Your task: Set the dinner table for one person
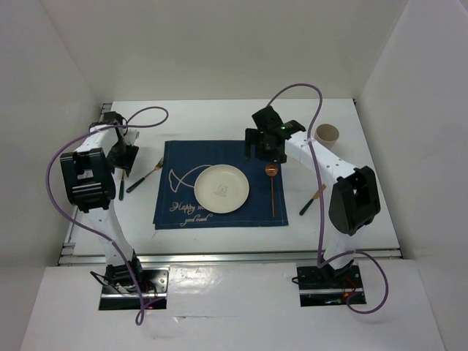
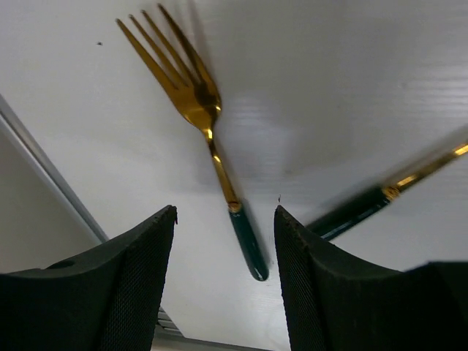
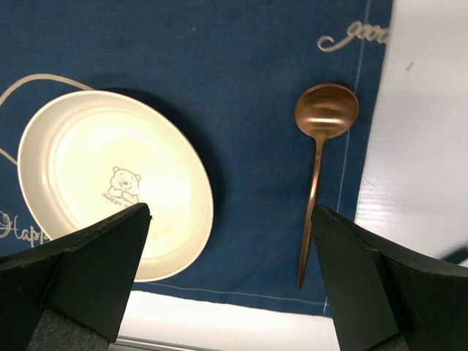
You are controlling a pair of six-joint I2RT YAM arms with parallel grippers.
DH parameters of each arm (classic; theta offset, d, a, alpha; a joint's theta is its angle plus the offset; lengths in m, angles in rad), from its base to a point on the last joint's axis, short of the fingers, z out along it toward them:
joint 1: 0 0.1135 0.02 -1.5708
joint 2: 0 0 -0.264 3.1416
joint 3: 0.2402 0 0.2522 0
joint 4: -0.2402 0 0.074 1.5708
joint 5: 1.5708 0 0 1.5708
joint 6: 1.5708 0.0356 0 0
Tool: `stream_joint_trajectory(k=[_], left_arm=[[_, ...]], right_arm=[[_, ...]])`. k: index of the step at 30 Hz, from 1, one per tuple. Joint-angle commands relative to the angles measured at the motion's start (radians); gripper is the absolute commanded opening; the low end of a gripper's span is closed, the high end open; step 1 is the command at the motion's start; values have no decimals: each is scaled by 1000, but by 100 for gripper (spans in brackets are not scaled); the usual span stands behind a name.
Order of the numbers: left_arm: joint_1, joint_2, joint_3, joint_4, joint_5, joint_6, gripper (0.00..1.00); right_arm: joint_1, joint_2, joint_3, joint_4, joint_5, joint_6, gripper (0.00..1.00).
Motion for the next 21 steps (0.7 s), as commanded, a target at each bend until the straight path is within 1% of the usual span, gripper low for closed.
stream_joint_trajectory(k=[1,4,5,7,8,9,10,11,12,13,15,18,20,21], left_arm=[[-6,-113,-30,21,126,18,64],[-15,-113,-42,10,116,29,62],[-15,-113,-42,10,115,19,62],[-15,-113,-42,10,96,10,62],[-15,-124,-57,10,95,-2,61],[-15,-124,-66,10,95,-2,61],[-15,-139,-88,10,95,-14,61],[-15,-149,-99,10,106,-14,61],[-15,-167,-122,10,121,-24,61],[-15,-176,-132,10,122,-24,61],[-15,-187,-146,10,141,-33,61],[-25,-187,-155,10,141,-33,61],[-25,-187,-155,10,129,-33,61],[-25,-187,-155,10,120,-33,61]], right_arm=[[-4,-15,12,-75,53,50,99],[-64,-27,-33,-134,82,70,96],[-114,-27,-48,-201,95,104,93],[-185,-53,-140,-246,115,139,85],[-229,-113,-192,-225,103,154,80],[-338,-154,-248,-195,40,164,78],[-400,-197,-360,-166,4,164,76],[-452,-273,-408,-112,-22,164,75],[-530,-303,-445,-90,-48,164,75],[-556,-322,-499,-72,-59,164,74],[-587,-320,-524,-46,-81,147,72],[-587,-254,-524,-35,-113,121,70],[-587,-244,-537,-17,-134,112,65],[-587,-244,-551,-17,-134,112,65]])
